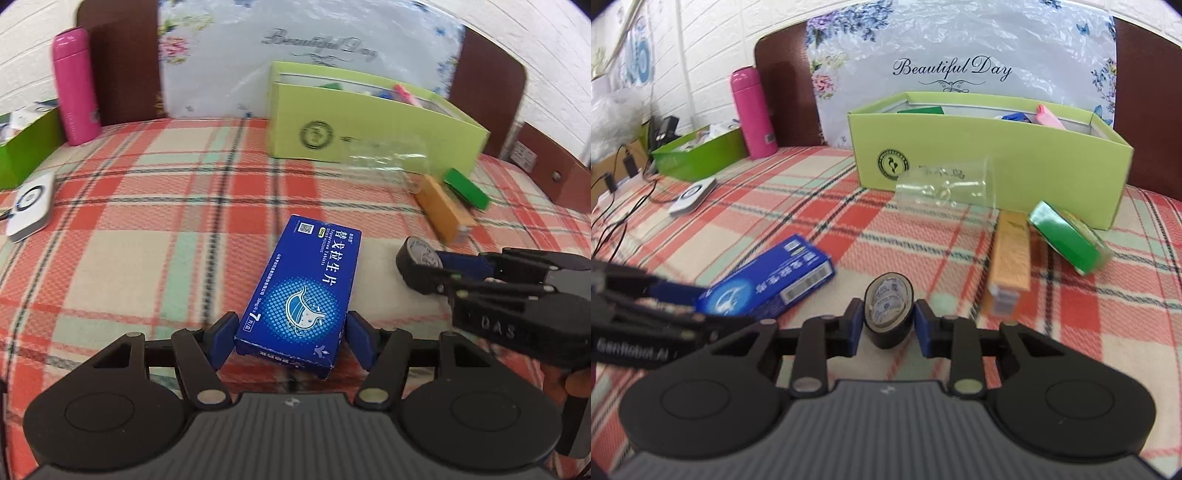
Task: Organize objects
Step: 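Grasp the blue medicine box with the left tool while the right grasps the black tape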
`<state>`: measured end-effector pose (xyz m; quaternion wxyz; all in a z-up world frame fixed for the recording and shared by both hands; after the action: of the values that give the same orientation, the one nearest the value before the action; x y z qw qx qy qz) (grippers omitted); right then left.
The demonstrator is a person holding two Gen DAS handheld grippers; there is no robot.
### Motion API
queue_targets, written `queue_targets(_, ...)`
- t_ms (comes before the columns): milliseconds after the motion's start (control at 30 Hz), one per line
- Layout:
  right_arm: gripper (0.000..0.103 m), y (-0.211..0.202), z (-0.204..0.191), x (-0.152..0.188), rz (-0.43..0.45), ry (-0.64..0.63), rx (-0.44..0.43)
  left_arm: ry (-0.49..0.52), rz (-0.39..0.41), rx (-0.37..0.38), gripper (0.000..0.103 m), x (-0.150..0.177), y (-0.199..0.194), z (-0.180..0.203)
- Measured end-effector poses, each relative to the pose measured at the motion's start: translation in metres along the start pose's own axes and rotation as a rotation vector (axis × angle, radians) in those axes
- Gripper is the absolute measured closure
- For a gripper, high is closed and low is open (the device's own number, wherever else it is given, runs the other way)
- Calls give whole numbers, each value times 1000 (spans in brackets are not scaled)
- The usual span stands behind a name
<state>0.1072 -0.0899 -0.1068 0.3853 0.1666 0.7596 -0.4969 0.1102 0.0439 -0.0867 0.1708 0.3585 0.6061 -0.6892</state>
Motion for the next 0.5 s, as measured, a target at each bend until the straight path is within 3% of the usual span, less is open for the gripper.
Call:
queue_targets(167,74,-46,24,25,-6,-11,37,109,-9,85,37,-2,-1,50)
queue_targets(300,74,-67,39,35,1,-15,81,155,-13,65,33,-10,7,71)
queue_targets(500,69,-70,49,36,12,27,71,140,-36,29,30,-22,22,74)
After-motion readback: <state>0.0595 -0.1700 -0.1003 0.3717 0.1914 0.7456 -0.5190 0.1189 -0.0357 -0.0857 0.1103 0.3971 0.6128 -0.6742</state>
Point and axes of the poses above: each gripper's, at about its wrist camera, not at the fingertips, and y roughly the way its jaws point, z to its right, x to its underside, the point moved 7 cm from there along y, roughly the way its jaws point, and after that the axes turned 9 degrees about y, right-handed, at the moved point
